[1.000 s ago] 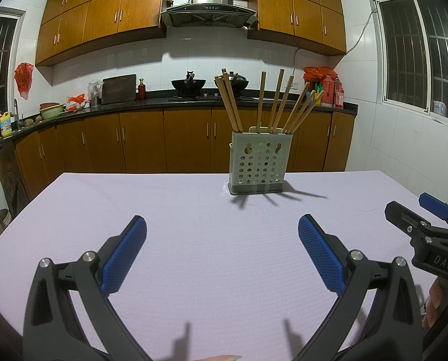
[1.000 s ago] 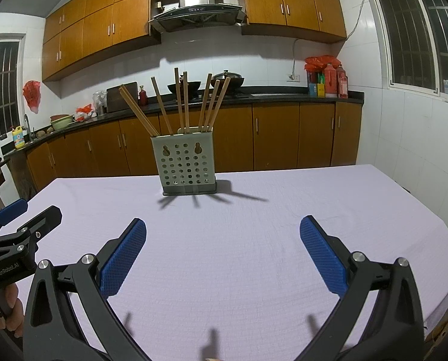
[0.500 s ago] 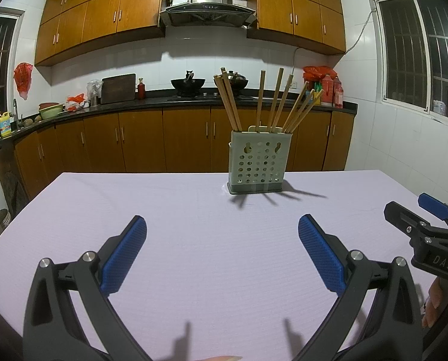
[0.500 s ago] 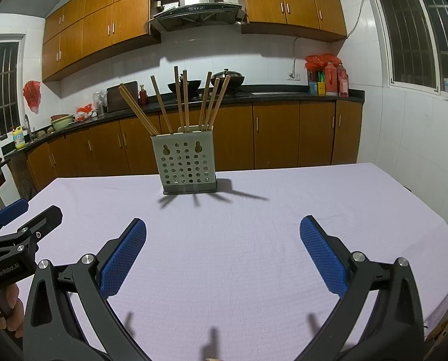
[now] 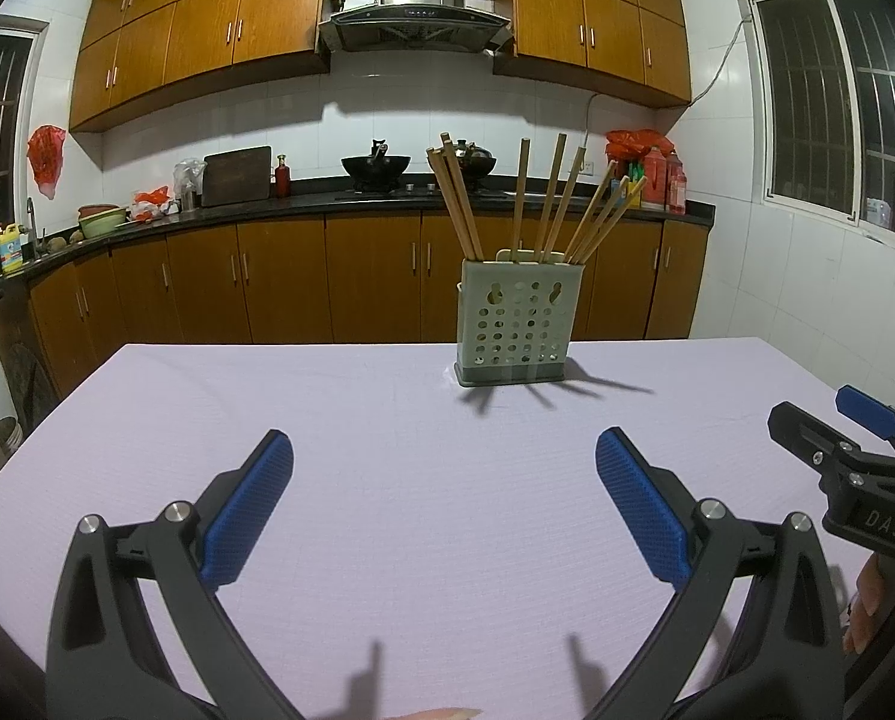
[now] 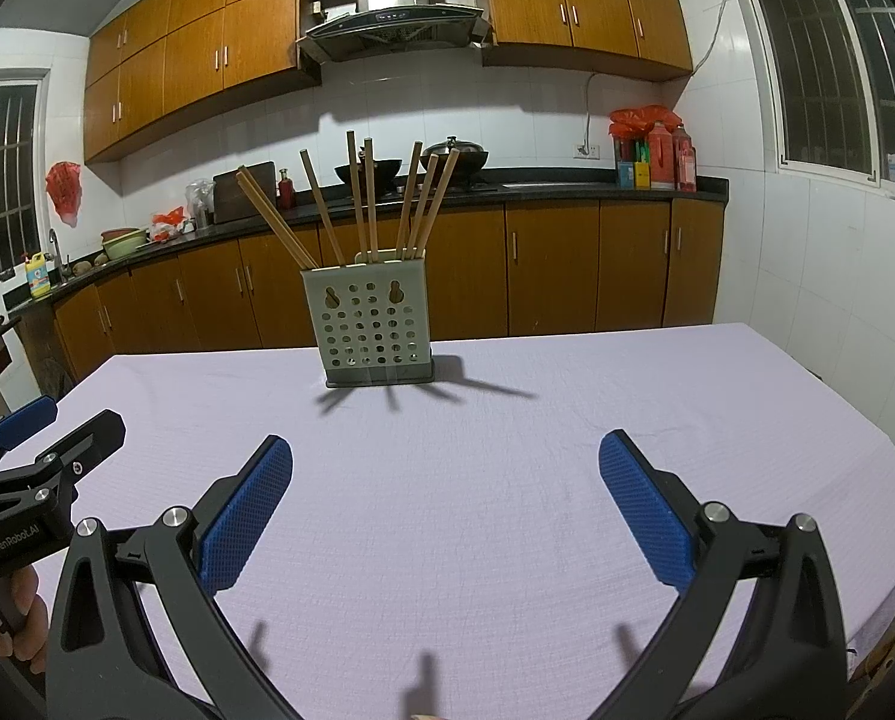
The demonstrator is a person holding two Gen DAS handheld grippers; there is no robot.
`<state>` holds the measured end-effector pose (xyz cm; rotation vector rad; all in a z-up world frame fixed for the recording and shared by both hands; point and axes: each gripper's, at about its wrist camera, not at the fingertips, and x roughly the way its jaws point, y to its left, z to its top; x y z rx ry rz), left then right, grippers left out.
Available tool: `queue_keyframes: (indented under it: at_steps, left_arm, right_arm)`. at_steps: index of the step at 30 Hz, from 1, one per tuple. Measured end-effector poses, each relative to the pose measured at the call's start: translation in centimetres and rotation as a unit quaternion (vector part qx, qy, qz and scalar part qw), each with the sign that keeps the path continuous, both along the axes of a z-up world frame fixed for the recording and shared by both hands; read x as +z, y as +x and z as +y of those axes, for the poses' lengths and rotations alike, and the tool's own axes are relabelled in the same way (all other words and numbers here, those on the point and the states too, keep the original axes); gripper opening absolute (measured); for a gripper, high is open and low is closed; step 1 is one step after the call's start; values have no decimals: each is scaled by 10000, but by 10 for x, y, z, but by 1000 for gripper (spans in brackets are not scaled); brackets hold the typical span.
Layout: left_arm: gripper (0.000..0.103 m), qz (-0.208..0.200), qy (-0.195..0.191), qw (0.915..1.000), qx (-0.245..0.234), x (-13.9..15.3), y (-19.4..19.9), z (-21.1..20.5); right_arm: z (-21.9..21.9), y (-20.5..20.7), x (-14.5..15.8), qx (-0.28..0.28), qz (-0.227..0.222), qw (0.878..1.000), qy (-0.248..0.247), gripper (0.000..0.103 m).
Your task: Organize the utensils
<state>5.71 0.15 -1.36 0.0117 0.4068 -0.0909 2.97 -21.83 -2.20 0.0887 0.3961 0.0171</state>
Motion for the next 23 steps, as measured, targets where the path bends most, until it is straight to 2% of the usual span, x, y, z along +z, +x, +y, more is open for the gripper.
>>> queue_keyframes:
  at_steps: [23]
  left_arm:
    - [99,72,-26,10000,52,-7,4,7]
  right_arm:
    - [2,0,0,-9,8,10000,30,101]
